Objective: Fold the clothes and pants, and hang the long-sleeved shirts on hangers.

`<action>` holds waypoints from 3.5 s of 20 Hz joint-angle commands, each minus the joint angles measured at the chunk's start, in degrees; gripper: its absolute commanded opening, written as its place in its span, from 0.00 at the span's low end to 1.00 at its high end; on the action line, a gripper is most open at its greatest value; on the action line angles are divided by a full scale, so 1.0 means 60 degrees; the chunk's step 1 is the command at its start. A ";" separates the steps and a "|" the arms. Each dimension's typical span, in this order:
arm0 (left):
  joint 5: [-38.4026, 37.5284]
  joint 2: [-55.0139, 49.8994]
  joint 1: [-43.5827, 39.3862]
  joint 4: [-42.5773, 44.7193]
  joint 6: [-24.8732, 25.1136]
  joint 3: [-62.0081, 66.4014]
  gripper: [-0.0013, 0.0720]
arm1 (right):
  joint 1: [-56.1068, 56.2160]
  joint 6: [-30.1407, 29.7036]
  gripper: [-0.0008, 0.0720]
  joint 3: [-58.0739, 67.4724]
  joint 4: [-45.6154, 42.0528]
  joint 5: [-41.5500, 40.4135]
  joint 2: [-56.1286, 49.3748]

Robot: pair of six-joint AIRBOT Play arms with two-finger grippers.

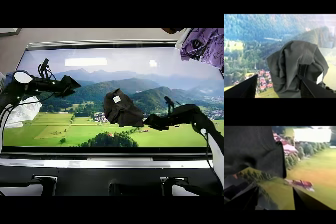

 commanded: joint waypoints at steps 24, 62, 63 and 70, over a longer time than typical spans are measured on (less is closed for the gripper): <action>0.2463 -0.3646 -0.2783 -0.2306 0.0018 0.0015 0.63 | 0.1075 -0.0237 0.06 -0.0040 0.0404 0.0379 0.0379; 0.0433 0.1453 -0.0397 0.5133 -0.4401 -0.2273 0.04 | 0.1096 0.4266 0.05 0.8382 -0.3552 -0.1657 -0.2029; 0.0703 0.0827 -0.0397 0.4914 -0.4306 -0.2324 0.04 | 0.1093 0.4262 0.05 0.8382 -0.3370 -0.1399 -0.2674; 0.0820 -0.0448 0.0270 0.4135 -0.3468 -0.1559 0.06 | 0.1093 0.4222 0.05 0.8393 -0.3180 -0.0758 -0.3858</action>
